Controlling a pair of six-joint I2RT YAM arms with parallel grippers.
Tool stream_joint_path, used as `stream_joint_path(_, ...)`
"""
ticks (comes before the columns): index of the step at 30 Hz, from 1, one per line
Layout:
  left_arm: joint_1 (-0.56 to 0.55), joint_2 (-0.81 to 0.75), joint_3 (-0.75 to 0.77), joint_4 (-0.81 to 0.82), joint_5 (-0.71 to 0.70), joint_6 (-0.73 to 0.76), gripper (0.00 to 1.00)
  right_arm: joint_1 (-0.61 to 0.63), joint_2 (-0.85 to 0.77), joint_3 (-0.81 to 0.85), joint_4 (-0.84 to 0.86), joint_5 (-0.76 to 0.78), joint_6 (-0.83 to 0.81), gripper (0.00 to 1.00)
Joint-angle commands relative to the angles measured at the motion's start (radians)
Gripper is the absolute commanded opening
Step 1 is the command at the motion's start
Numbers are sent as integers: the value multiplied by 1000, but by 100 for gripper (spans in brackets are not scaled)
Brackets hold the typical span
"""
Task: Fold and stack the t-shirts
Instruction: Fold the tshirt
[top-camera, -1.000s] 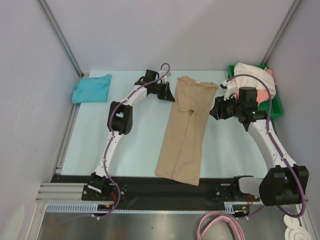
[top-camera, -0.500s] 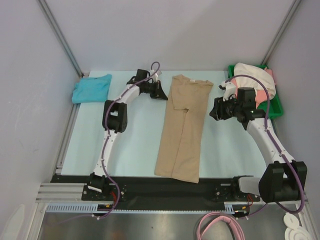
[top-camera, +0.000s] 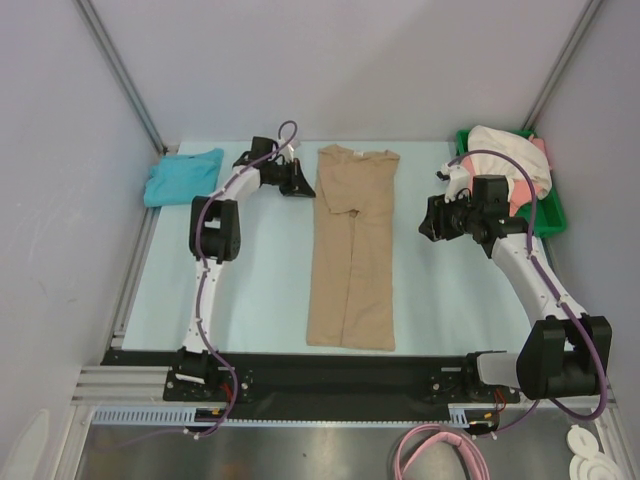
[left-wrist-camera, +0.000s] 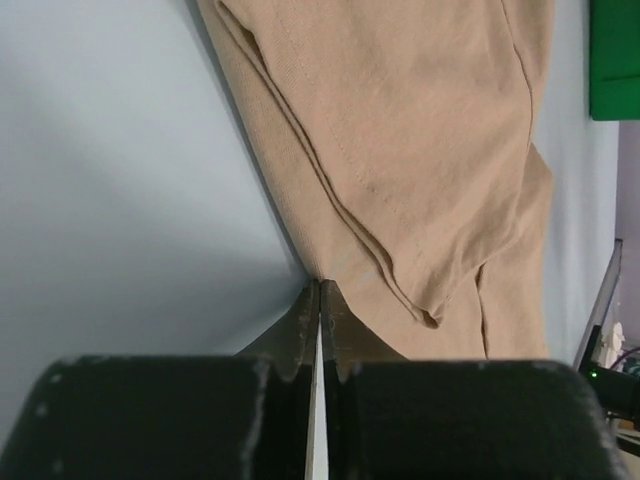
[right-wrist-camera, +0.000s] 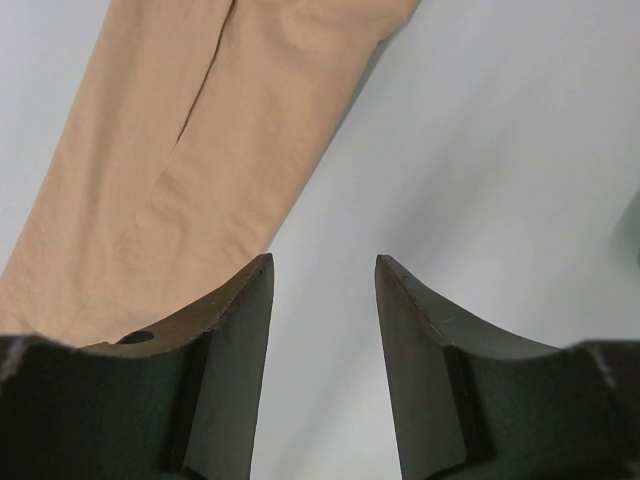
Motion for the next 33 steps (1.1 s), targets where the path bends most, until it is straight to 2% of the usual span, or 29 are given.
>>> stream_joint_path(1, 12, -92, -13, -34, -60, 66, 4, 1, -5, 9, 29, 3, -15, 51)
stream_joint_path(3, 10, -101, 19, -67, -53, 112, 24, 1, -5, 10, 30, 3, -12, 51)
stream_joint_path(5, 7, -135, 4, -92, -59, 132, 29, -2, -9, 10, 27, 9, 3, 52)
stream_joint_path(8, 9, -300, -164, -40, -59, 119, 36, -27, -14, 13, 4, 1, 41, 53)
stream_joint_path(9, 7, -367, -303, -16, -70, 115, 41, -36, -14, 13, -5, -14, 52, 54)
stream_joint_path(10, 7, -483, -376, 32, -87, 109, 43, -47, -13, 15, -31, -63, 67, 55)
stream_joint_path(12, 6, -598, -566, 55, -124, 94, 47, -91, 9, 18, -63, -110, 129, 55)
stream_joint_path(13, 6, -688, -622, 49, -131, 88, 47, -105, 24, 16, -100, -174, 150, 56)
stream_joint_path(16, 9, -797, -827, 29, -139, 59, 48, -140, 119, 4, -206, -335, 207, 55)
stream_joint_path(18, 10, -894, -983, 35, -112, 43, 49, -143, 174, -25, -212, -423, 225, 54)
stream_joint_path(20, 9, -996, -1085, 80, -105, 34, 50, -140, 193, -60, -220, -439, 210, 53)
stream_joint_path(22, 9, -1072, -1228, 156, -147, 33, 56, -123, 225, -68, -278, -472, 184, 51)
stream_joint_path(24, 9, -1155, -1314, 175, -156, 83, 57, -116, 210, -114, -272, -494, 184, 51)
stream_joint_path(28, -5, -1080, -1297, -87, -70, 201, 59, -71, 114, -204, -203, -415, 245, 58)
stream_joint_path(30, -10, -1090, -1347, -85, -41, 227, 57, -33, 40, -266, -186, -369, 271, 63)
stream_joint_path(33, -40, -1117, -1388, -92, -75, 246, 56, 8, -3, -295, -200, -318, 291, 63)
